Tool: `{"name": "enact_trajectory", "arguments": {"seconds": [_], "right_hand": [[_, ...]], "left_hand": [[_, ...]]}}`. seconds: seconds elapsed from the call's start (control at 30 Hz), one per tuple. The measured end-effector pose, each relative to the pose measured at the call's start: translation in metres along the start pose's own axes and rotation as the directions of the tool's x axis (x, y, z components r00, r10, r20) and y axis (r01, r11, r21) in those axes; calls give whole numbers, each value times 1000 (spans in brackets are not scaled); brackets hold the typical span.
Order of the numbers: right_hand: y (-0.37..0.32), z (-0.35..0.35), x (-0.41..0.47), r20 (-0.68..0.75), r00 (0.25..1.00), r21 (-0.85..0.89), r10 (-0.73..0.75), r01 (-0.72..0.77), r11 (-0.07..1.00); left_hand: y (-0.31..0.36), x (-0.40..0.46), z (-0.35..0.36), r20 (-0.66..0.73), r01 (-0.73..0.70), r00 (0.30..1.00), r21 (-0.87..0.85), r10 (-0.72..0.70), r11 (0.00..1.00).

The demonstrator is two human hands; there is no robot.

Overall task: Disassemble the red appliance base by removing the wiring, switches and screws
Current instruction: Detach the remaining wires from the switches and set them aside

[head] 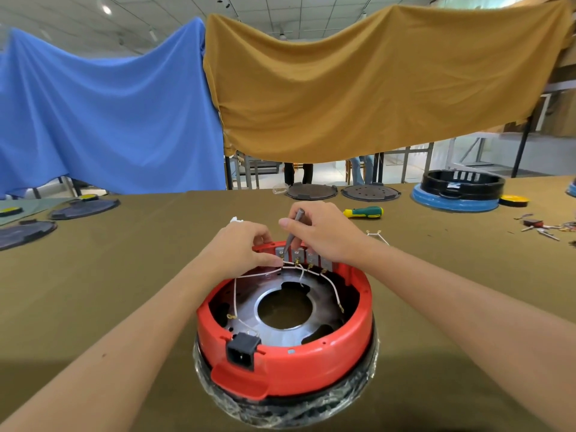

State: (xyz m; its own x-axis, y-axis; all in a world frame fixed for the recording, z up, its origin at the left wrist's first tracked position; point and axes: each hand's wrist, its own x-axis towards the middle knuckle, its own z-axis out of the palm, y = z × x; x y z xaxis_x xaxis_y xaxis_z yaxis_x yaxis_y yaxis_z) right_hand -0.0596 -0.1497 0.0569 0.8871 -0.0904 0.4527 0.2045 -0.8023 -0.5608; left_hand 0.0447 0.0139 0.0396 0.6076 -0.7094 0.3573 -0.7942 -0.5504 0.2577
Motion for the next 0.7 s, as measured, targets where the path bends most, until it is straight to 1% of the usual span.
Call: {"name": "enact_trajectory", "arguments": {"seconds": [0.13, 0.3, 0.43, 0.53, 0.6, 0.63, 0.7], "right_hand": [[2, 8, -2, -68, 998, 57, -3, 7, 998], [3, 2, -3, -42, 999, 84, 27, -23, 996], [3, 9, -9, -135, 990, 93, 44, -31, 995], [2, 10, -11, -153, 987, 98, 55, -41, 994], [1, 8, -11, -154, 985, 126, 83, -63, 990], [1, 8, -11, -150, 984, 135, 93, -73, 988], [0, 9, -11, -140, 985, 133, 104, -86, 987]], "left_hand": [[-2, 1, -1, 20, -49, 999, -37, 50, 998], [-1, 4, -2, 46, -115, 992, -125, 121, 986], [-1, 7, -2, 57, -152, 985, -143, 162, 978], [0, 7, -4, 70, -173, 980, -142, 185, 975], [3, 8, -7, 102, -176, 977, -103, 186, 979], [3, 9, -9, 130, -176, 975, -53, 181, 983], [4, 9, -11, 186, -184, 969, 103, 163, 977]]}}
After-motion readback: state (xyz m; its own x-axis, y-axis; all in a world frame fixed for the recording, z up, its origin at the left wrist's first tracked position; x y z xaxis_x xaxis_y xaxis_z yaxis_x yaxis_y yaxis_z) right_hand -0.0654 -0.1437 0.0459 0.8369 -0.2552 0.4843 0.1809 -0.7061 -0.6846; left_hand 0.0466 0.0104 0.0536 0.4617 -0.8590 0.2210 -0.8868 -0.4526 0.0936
